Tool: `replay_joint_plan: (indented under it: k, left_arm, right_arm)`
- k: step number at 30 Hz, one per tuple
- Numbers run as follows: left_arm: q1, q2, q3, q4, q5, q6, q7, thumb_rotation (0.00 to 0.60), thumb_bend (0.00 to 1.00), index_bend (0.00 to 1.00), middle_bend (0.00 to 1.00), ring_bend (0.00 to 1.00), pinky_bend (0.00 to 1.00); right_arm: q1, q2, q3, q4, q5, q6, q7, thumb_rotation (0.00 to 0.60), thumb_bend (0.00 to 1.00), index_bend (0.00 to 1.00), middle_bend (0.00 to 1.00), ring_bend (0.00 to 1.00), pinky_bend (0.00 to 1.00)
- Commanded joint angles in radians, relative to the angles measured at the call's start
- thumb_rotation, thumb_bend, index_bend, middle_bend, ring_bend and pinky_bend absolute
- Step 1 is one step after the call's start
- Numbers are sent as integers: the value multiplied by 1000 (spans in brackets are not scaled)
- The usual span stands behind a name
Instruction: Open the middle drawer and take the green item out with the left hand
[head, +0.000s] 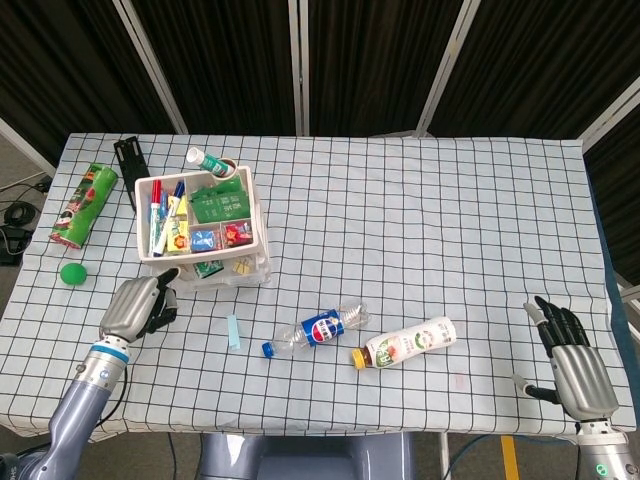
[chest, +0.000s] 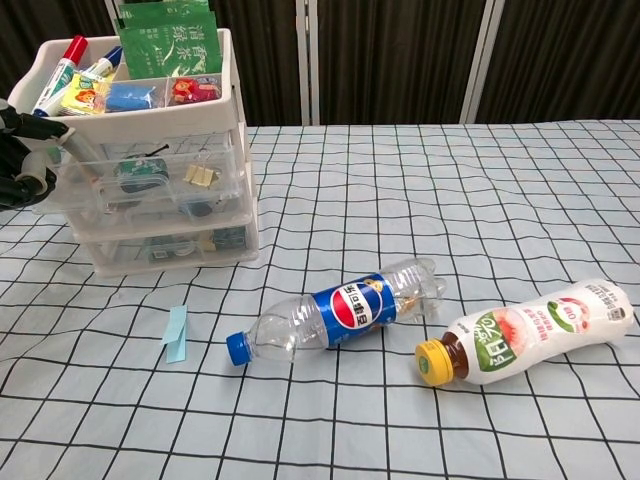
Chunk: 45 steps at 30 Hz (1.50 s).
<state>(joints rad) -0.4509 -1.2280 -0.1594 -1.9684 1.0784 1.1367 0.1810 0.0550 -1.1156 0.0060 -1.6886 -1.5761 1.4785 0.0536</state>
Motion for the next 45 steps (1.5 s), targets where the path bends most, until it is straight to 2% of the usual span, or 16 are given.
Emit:
replay_joint_plan:
  k: [1, 13, 20, 31, 45]
  left_arm:
    - [3, 21, 12, -27, 15, -7, -6, 600, 1000, 346, 826, 755, 718]
    - [21, 88, 73, -108, 54, -31, -11, 600, 1000, 337, 826, 754, 718]
    - [40, 106, 100, -118, 100, -23, -34, 600, 1000, 337, 826, 755, 718]
    - [60, 112, 121, -120, 157, -10, -67, 600, 1000, 337, 826, 755, 718]
    - [77, 114, 154, -136, 207, 0, -50, 600, 1000, 337, 826, 754, 718]
  right_arm:
    - [-1, 1, 1, -1, -1, 3, 2, 600, 39, 0, 0, 0, 0]
    - [-2, 5, 0, -3, -3, 5, 7, 600, 39, 0, 0, 0, 0]
    - [-1, 3, -1, -3, -4, 3, 2, 600, 39, 0, 0, 0, 0]
    - [-2, 2, -1, -4, -3, 4, 0, 600, 40, 0, 0, 0, 0]
    - [-2, 3, -1, -5, -2, 4, 2, 600, 40, 0, 0, 0, 0]
